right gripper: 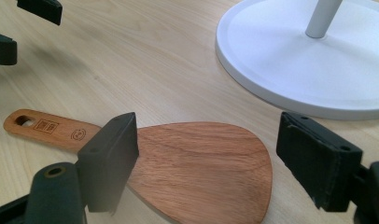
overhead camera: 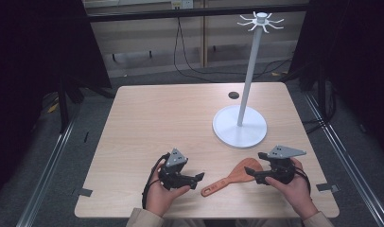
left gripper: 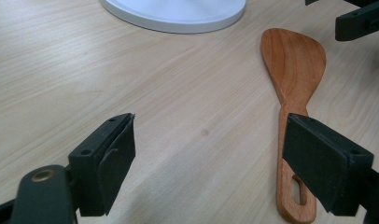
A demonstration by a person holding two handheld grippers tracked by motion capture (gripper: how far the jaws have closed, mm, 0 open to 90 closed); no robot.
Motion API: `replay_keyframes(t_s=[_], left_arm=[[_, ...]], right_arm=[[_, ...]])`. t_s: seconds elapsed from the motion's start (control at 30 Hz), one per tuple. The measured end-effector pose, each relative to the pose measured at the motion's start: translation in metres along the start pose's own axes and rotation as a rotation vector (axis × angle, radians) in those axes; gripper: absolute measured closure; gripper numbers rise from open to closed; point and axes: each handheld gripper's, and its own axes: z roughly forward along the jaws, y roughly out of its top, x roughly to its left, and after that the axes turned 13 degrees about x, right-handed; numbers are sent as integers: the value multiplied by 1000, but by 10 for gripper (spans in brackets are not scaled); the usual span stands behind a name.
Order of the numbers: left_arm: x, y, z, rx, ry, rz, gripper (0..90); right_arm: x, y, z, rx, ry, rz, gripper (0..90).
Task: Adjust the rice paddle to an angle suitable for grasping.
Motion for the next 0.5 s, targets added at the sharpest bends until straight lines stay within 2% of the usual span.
replay_keyframes(t_s=[0.07,0.27,0.37,0.43,0.5], left_arm=[[1,0,0,5,-1,8,173],[5,-4,-1,0,8,-10,172],[8,-5,-5,-8,14,-22,172],[10,-5,-7,-20,18,-31,169],[11,-4,-9,-28,22,-40,165]], right_arm=[[0,0,0,1,1,7,208],[1,3,-1,-13,11,3,259],[8,4,1,-11,39,-29,355],[14,3,3,-4,59,-46,510],[18,3,5,5,100,-67,651]])
